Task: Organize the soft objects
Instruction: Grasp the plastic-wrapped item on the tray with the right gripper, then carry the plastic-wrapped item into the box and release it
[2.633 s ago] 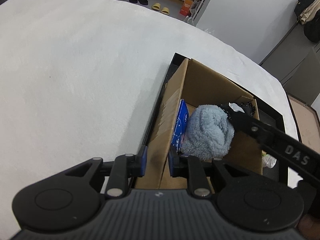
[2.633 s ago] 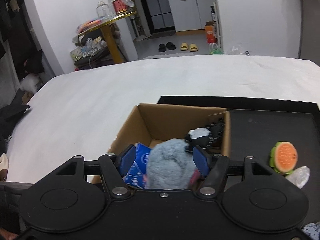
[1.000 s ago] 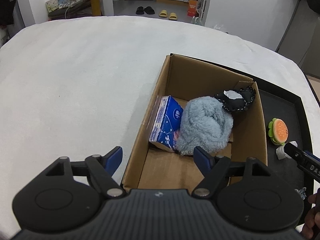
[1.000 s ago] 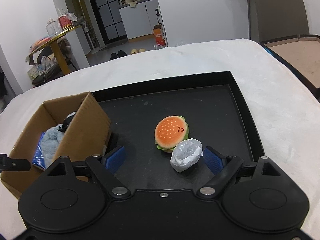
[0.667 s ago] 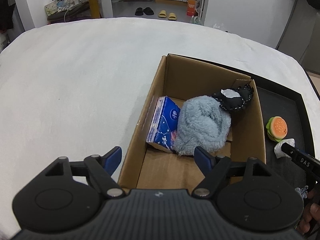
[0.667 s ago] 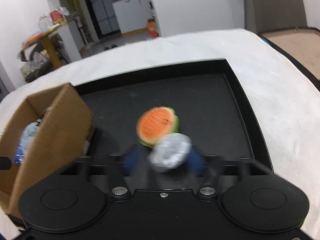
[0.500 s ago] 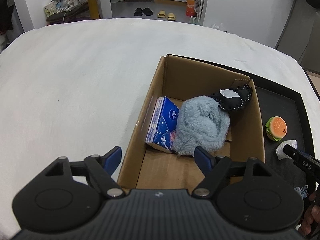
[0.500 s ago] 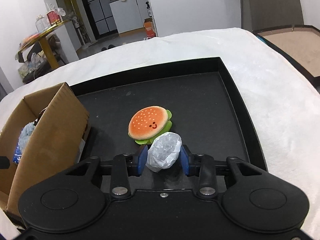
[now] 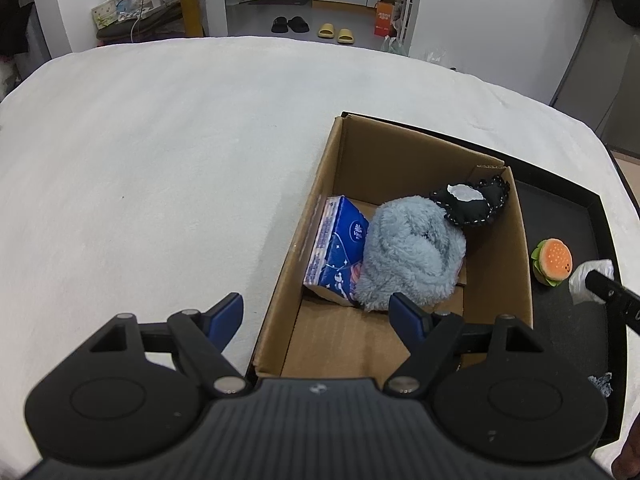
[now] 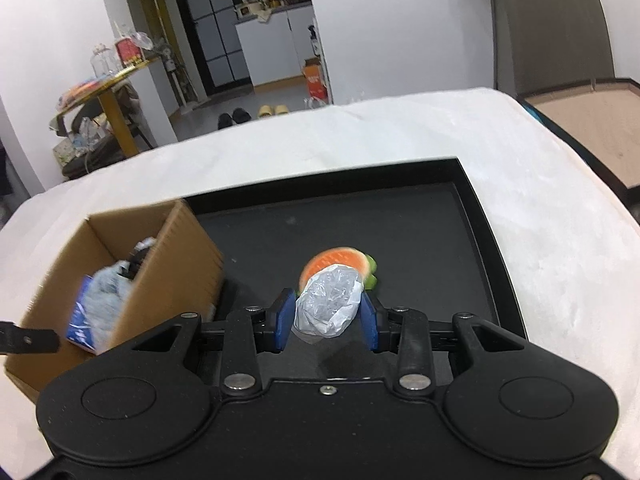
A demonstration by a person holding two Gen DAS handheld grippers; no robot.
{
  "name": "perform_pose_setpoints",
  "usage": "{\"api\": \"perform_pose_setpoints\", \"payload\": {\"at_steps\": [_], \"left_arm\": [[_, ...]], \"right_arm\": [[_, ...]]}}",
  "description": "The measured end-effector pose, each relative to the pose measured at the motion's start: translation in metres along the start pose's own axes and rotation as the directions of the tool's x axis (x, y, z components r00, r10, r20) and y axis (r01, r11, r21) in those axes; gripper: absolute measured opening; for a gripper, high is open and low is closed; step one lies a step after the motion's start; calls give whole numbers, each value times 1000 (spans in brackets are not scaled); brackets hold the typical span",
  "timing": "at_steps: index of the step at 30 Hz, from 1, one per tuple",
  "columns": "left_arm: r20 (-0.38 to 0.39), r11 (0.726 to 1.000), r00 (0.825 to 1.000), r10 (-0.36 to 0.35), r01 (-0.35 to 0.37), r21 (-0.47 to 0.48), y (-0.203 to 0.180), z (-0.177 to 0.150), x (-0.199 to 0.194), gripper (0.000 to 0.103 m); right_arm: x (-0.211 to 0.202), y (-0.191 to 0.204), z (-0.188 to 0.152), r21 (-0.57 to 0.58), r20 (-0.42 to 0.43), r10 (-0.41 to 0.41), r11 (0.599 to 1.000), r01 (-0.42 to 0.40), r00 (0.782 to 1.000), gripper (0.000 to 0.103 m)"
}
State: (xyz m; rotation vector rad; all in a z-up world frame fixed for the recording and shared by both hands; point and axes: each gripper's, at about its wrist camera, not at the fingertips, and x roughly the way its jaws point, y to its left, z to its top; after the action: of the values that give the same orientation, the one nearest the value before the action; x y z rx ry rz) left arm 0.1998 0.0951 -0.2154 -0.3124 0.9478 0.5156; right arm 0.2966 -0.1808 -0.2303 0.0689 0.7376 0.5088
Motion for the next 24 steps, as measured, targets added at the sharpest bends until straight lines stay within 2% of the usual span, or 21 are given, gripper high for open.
{"api": "perform_pose_setpoints", "payload": {"at_steps": [14,19,24], "left_arm": [[16,998,999,-44,45,-36,15,-2,-5,77],[18,995,997,-76,77,-57,21,-3,-5,72],[33,993,995,-91,94,-70,26,-2,-5,59]], "right_arm": [[-18,46,20,-68,52,99,993,-95,994,35],[-20,61,26,-86,69,118,990,-112,991,35],[-19,76,31,-102,80,139,986,-131,987,35]]}}
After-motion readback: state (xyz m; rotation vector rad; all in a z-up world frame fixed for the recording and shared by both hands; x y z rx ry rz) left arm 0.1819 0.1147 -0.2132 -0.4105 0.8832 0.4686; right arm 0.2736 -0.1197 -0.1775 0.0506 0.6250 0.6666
